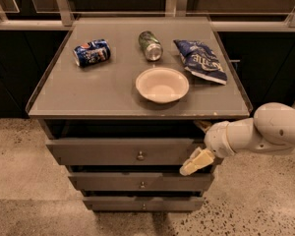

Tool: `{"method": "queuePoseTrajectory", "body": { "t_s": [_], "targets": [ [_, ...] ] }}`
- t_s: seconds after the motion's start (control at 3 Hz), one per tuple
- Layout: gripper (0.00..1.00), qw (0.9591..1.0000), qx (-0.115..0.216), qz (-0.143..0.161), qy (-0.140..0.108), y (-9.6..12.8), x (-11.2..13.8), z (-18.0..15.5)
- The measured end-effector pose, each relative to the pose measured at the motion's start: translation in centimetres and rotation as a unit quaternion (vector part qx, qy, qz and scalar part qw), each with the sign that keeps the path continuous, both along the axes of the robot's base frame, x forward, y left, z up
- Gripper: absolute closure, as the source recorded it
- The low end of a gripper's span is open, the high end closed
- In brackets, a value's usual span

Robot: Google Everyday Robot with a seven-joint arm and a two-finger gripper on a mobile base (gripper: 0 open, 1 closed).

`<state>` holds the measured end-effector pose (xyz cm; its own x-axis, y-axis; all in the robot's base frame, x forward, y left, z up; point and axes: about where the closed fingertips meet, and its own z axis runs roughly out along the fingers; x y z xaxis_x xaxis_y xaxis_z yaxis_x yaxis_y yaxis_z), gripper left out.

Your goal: Open top drawer

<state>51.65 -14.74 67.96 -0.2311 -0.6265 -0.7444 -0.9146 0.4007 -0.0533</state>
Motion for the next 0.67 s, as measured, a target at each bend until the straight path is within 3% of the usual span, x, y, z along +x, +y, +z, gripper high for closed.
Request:
{"method": "queuePoseTrajectory", "body": {
  "t_s": [0.67],
  "targets": [
    [0.00, 0.9998, 0.007, -0.016, 0.014, 0.3, 0.5, -2.8]
  ]
}}
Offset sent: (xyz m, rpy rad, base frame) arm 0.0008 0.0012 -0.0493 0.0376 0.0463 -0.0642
